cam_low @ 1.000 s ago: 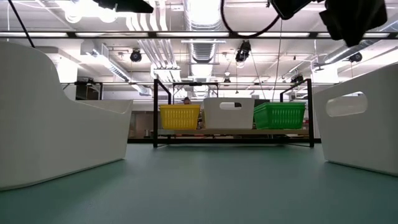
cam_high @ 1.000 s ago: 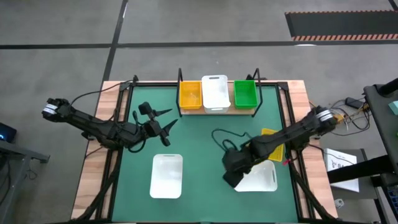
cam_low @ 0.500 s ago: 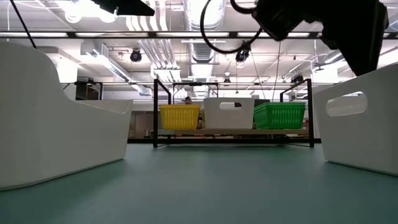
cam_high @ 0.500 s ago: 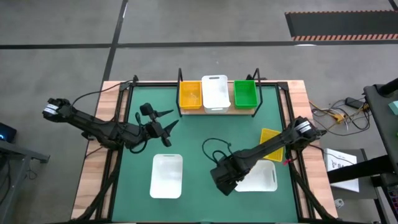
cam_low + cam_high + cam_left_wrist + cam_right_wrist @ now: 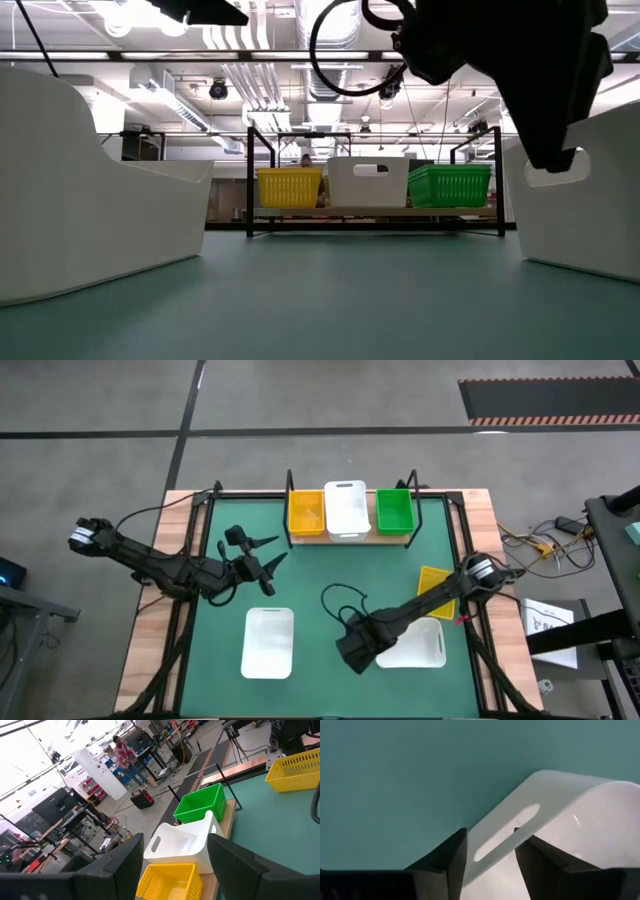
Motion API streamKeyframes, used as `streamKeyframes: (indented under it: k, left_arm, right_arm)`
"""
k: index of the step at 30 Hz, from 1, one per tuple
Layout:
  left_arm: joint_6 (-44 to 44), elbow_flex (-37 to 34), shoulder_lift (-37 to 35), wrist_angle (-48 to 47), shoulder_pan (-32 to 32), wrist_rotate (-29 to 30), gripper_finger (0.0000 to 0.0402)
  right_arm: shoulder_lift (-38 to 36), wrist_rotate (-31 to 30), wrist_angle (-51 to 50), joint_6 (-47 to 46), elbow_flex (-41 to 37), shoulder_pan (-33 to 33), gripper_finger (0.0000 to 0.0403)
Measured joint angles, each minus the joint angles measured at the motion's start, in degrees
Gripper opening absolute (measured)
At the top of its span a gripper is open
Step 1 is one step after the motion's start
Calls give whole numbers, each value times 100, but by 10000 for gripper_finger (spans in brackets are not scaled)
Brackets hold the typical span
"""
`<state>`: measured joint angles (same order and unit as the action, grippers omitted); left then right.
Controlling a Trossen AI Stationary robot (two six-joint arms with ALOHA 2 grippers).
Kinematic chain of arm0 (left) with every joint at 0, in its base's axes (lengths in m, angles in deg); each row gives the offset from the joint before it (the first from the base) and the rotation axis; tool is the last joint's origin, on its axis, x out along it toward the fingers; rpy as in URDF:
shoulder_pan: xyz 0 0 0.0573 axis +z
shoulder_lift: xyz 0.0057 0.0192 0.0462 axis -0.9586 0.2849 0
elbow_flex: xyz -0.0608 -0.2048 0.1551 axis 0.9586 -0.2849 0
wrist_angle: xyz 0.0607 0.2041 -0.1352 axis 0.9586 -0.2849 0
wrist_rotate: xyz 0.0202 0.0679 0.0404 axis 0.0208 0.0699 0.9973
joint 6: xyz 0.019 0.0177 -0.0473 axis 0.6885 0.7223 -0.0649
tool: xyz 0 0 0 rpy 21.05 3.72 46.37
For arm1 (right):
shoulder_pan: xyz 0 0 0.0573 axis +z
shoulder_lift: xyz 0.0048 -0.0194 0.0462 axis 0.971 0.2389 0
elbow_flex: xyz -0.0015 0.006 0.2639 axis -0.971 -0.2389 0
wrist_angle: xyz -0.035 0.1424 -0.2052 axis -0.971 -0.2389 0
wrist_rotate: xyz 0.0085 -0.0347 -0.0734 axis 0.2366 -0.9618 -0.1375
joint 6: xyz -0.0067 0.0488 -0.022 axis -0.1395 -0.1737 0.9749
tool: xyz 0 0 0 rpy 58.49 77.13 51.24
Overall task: Stack baskets on shelf by color
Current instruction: Stack the right white bin on top of the white bin on the shelf
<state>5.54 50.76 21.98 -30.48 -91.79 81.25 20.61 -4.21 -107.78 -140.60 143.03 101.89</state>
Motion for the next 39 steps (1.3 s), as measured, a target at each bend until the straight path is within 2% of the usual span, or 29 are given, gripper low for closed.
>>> streamKeyframes:
  k: [8, 17, 23, 27, 32, 36, 39]
  left_arm:
    - [0, 0, 0, 2, 1, 2, 203]
    - [0, 0, 0, 0, -1, 0, 203]
    - [0, 0, 0, 2, 0, 1, 203]
    - [0, 0, 0, 2, -1, 0, 203]
    - [0, 0, 0, 2, -1, 0, 203]
    - [0, 0, 0, 1, -1, 1, 203]
    - [0, 0, 0, 1, 0, 0, 203]
  right_arm:
    - [141, -8, 159, 176, -2, 5, 108]
    - [107, -153, 221, 216, -2, 36, 15]
    - [-27, -126, 230, 462, -2, 88, 9]
    - [-129, 45, 150, 1547, 179, 260, 9]
    - [-139, -22, -358, 3019, 770, 523, 8]
    - [-139, -325, -753, 4164, 1225, 656, 8]
    - [-141, -742, -1087, 4609, 1576, 714, 9]
